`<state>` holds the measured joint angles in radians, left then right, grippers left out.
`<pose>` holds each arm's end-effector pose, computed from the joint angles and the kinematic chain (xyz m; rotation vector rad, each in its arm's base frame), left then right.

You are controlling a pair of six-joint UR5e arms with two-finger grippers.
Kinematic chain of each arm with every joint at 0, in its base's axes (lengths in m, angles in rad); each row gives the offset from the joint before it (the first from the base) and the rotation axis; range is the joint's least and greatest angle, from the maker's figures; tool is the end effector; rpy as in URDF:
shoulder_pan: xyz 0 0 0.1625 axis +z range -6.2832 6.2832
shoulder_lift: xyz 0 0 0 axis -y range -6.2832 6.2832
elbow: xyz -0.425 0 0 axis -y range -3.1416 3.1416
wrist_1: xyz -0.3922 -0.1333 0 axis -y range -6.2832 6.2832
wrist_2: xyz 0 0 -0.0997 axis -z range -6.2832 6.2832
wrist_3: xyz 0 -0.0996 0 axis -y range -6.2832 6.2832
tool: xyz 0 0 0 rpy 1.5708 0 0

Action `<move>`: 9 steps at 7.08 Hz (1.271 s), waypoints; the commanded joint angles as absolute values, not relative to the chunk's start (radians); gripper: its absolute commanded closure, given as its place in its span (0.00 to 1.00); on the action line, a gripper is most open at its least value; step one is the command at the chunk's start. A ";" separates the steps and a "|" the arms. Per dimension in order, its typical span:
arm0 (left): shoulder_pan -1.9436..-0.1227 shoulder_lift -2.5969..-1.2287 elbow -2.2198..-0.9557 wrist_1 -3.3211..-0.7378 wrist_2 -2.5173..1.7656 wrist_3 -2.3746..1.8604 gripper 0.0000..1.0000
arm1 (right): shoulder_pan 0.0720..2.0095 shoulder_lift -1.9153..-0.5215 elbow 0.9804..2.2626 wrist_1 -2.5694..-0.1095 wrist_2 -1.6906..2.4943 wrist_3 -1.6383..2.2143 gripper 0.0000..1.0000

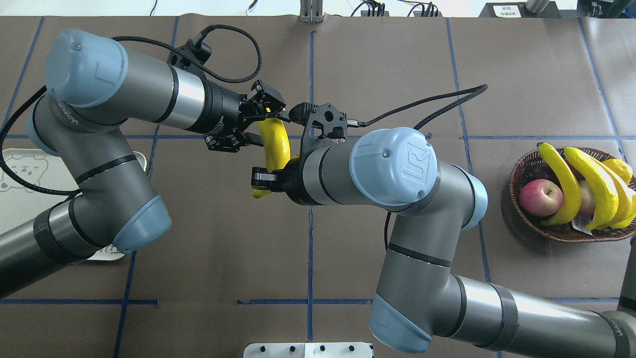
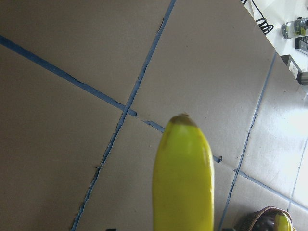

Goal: Transfer all bananas from basket to plate

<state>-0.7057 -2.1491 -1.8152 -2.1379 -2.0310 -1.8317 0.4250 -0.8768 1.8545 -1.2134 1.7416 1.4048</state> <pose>0.4026 -0.4601 0.1489 -0.0735 1.4240 -0.4805 -0.5075 -0.3574 0.0900 0.2494 -1.3159 0.1051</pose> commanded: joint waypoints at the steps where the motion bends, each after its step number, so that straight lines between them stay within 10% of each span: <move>1: -0.707 -2.149 -1.813 -2.140 -2.031 -1.832 0.55 | 0.420 -0.877 1.855 -1.213 1.741 1.404 1.00; 3: -0.707 -2.149 -1.813 -2.141 -2.031 -1.829 1.00 | 0.419 -0.879 1.853 -1.210 1.741 1.402 0.85; 4: -0.707 -2.149 -1.813 -2.138 -2.031 -1.829 1.00 | 0.419 -0.882 1.852 -1.209 1.741 1.404 0.12; 9: -0.724 -2.120 -1.813 -2.132 -2.033 -1.818 1.00 | 0.443 -0.887 1.865 -1.215 1.758 1.391 0.00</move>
<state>-0.7155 -2.1356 -1.8131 -2.1345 -2.0314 -1.8216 0.4326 -0.8856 1.8605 -1.2089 1.7515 1.3917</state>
